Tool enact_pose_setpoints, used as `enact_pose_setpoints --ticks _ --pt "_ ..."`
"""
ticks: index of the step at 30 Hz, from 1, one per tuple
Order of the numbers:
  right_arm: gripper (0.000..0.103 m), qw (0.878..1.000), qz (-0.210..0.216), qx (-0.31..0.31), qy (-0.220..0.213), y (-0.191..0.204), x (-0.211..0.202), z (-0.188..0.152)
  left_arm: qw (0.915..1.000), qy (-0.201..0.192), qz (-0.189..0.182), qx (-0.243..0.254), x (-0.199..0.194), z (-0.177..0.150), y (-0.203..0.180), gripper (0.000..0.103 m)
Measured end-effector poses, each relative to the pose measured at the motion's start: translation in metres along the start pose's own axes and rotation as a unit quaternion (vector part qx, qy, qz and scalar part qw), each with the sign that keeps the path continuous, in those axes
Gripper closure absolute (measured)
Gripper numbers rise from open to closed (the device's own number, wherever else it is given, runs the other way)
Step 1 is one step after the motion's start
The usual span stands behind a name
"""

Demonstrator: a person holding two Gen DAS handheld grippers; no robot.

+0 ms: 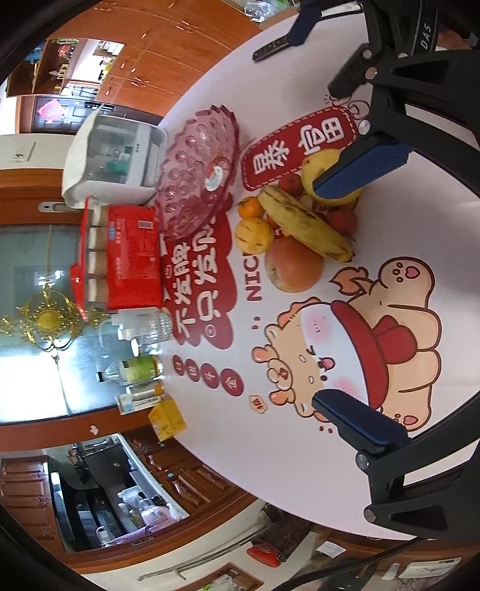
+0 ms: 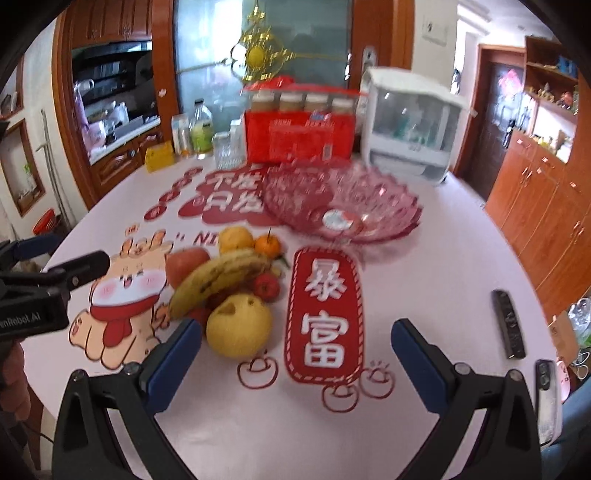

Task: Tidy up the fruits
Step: 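Grasp the yellow pear with the right gripper and lift it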

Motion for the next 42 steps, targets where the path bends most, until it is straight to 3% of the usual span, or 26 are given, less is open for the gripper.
enact_pose_setpoints --ticks 10,19,24,29,42 --pt "0.003 0.996 0.069 -0.011 0.052 0.020 0.058 -0.023 0.9990 0.040 -0.010 0.016 0.043 -0.020 -0.001 0.001" --pt "0.015 0.991 0.106 -0.047 0.067 0.043 0.094 -0.022 0.9976 0.066 -0.019 -0.006 0.072 -0.017 0.011 0.001" --pt "0.022 0.989 0.115 -0.059 0.073 0.052 0.109 -0.020 0.9955 0.084 -0.026 -0.034 0.084 -0.019 0.021 0.001" --pt "0.031 0.989 0.113 -0.069 0.072 0.056 0.115 -0.019 0.9959 0.084 -0.023 -0.025 0.089 -0.021 0.020 0.001" --pt "0.031 0.988 0.116 -0.069 0.070 0.055 0.122 -0.017 0.9935 0.108 -0.029 -0.020 0.103 -0.032 0.007 0.001"
Point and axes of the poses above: each gripper's, at about its wrist camera, not at the fingertips, and x roughly the way its jaws point, y to its left, z to its top, the point moved 6 cm from there along x, roughly the way its jaws point, and after that the axes turned 8 degrees about -x, right-handed, at the moved point
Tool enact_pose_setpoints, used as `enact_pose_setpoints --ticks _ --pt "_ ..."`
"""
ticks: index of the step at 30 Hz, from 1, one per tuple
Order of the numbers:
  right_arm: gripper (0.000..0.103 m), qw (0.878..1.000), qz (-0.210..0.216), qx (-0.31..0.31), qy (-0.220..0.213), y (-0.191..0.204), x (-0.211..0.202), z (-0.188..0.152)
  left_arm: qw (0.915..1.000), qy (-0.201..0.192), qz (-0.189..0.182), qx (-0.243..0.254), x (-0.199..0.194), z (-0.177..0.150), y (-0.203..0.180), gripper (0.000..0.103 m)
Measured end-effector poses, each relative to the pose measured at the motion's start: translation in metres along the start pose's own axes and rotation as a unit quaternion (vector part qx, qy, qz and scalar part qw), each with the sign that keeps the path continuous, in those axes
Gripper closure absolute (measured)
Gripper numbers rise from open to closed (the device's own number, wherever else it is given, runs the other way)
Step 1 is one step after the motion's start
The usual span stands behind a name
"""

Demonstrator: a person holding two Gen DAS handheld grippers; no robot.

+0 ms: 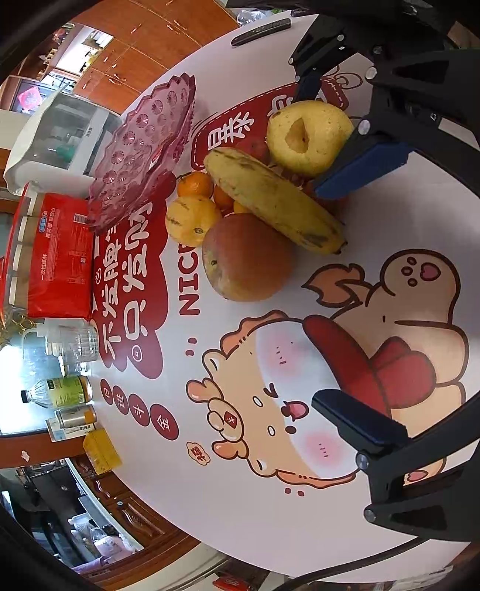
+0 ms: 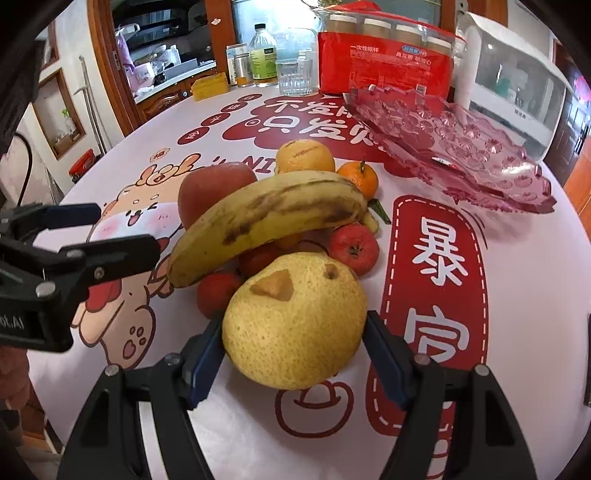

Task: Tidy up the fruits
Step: 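Grasp the yellow pear with the right gripper and lift it, then grasp the banana with the left gripper while the right gripper holds the pear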

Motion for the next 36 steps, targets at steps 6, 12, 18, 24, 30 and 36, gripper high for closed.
enact_pose_setpoints --ticks 6,12,18,24,30,36 --pt "0.032 1.000 0.005 0.018 -0.008 -0.004 -0.005 -0.006 1.0000 -0.001 -0.001 0.000 -0.004 -0.002 0.000 0.001" --pt "0.032 0.999 -0.003 0.007 -0.032 -0.002 -0.029 -0.003 1.0000 0.000 0.000 0.008 -0.008 -0.003 -0.005 0.001" --pt "0.032 0.999 -0.015 0.014 -0.040 -0.009 -0.042 -0.002 0.9997 -0.012 -0.002 0.019 -0.020 -0.002 -0.012 0.001" --pt "0.032 0.999 -0.023 0.024 -0.037 -0.015 -0.048 -0.009 0.9992 -0.024 -0.006 0.031 -0.029 0.003 -0.021 0.001" --pt "0.032 0.998 -0.033 0.040 -0.039 -0.026 -0.053 -0.012 0.9974 -0.036 -0.016 0.060 -0.032 0.016 -0.040 0.005" --pt "0.032 0.997 -0.043 0.058 -0.039 -0.040 -0.054 -0.015 0.9896 -0.030 -0.035 0.136 -0.016 0.032 -0.073 0.011"
Point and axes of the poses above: each gripper's, at about its wrist camera, not at the fingertips, and x roughly the way its jaws point, y to its left, z to its top, the point moved 6 cm from there along x, roughly the way its jaws point, and after that the axes turned 8 degrees about -x, right-handed, at the moved point
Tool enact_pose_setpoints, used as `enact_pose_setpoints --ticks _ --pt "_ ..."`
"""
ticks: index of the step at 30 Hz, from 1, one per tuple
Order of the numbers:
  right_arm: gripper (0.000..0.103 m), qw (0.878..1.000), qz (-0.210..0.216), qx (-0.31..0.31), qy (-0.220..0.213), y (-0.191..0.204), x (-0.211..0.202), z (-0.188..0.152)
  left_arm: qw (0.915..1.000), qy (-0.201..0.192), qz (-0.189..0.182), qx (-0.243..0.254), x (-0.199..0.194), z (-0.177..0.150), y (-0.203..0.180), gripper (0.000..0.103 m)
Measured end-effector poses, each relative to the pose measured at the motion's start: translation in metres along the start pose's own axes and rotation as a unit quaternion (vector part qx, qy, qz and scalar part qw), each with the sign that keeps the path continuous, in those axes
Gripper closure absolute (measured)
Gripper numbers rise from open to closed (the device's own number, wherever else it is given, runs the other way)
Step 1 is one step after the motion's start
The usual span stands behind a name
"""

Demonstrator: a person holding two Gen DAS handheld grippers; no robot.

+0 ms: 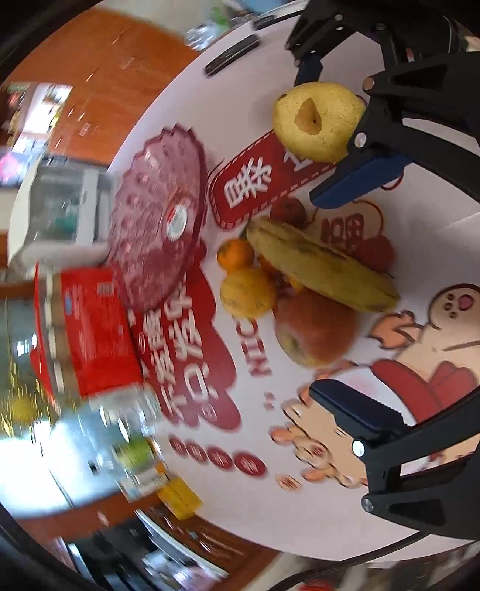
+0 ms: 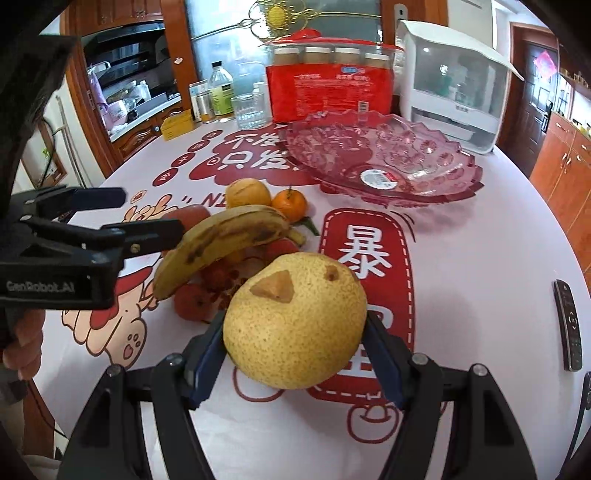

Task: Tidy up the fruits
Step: 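Grasp the banana with the left gripper while the right gripper holds the pear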

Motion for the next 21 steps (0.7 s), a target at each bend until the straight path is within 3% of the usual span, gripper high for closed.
enact_pose_setpoints --ticks 6,14,21 --pt "0.032 1.000 -0.001 0.017 0.006 -0.010 0.005 -0.003 0.9965 0.034 -0.008 0.076 0.030 0.008 -0.020 0.027" --pt "0.032 1.000 -0.001 0.018 0.009 -0.011 0.008 -0.004 0.9890 0.083 -0.026 0.120 0.056 0.012 -0.032 0.047" --pt "0.032 0.999 -0.005 0.030 0.009 -0.017 0.012 -0.003 0.9809 0.118 -0.014 0.155 0.077 0.012 -0.039 0.050"
Point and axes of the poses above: each gripper's, at about its wrist camera, not at the fingertips, and x roughly the way its jaws point, y to its left, z to its top, the point moved 6 cm from there along x, roughly the way its jaws point, and after that the axes turned 8 degrees about -x, right-handed, at the moved point
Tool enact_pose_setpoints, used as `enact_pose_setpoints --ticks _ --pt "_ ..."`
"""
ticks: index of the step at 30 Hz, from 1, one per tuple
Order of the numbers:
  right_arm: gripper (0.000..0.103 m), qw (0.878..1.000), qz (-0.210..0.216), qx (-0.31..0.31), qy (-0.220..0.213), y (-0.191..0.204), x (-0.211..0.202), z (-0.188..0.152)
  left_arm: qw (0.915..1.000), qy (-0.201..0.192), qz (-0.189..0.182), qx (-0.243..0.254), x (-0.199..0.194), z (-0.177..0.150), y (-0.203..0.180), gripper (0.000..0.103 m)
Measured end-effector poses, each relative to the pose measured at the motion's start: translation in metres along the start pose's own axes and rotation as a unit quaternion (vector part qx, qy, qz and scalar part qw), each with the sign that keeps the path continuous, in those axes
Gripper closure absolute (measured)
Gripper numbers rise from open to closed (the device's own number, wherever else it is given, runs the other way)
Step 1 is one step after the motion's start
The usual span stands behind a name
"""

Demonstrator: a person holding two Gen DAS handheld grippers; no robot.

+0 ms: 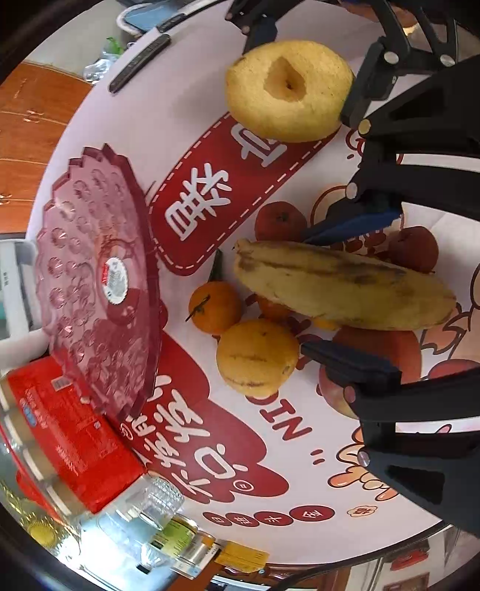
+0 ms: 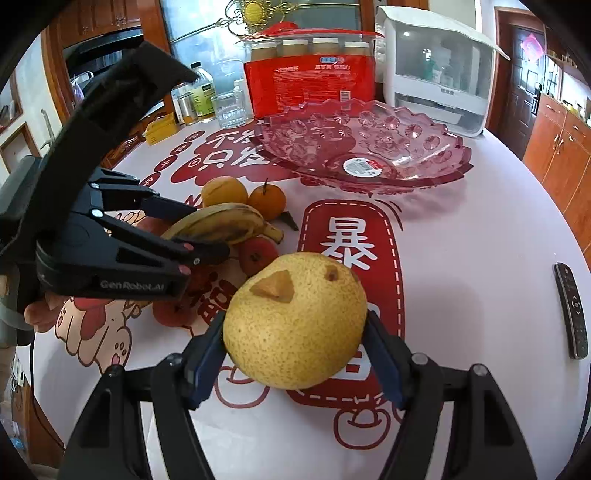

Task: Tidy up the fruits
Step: 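Grasp the banana with the left gripper while the right gripper holds the pear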

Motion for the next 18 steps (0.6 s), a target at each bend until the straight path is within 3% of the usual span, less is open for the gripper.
enact_pose_setpoints --ticks 3,8,11,18 --pt "0.032 1.000 -0.002 0.008 0.002 -0.005 0.002 0.000 0.9998 0.014 0.001 0.010 0.009 -0.001 -0.006 0.051" --pt "0.032 1.000 -0.004 0.018 0.004 -0.012 0.005 0.000 0.9995 0.009 0.025 0.016 0.012 0.000 -0.008 0.064" --pt "0.032 1.000 -0.004 0.020 0.004 -0.013 0.007 0.000 0.9996 0.008 0.023 0.012 0.012 0.001 -0.006 0.065" --pt "0.032 1.000 -0.002 0.021 0.007 -0.012 0.009 -0.001 0.9979 0.020 0.055 0.027 0.024 0.001 -0.008 0.062"
Point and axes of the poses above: each gripper's, at about its wrist camera, not at the fingertips, and x roughly the way its jaws point, y to its left, z to its top, the point moved 6 cm from there along x, roughly the way its jaws point, and after that the axes turned 8 degrees about -x, right-handed, at the moved point
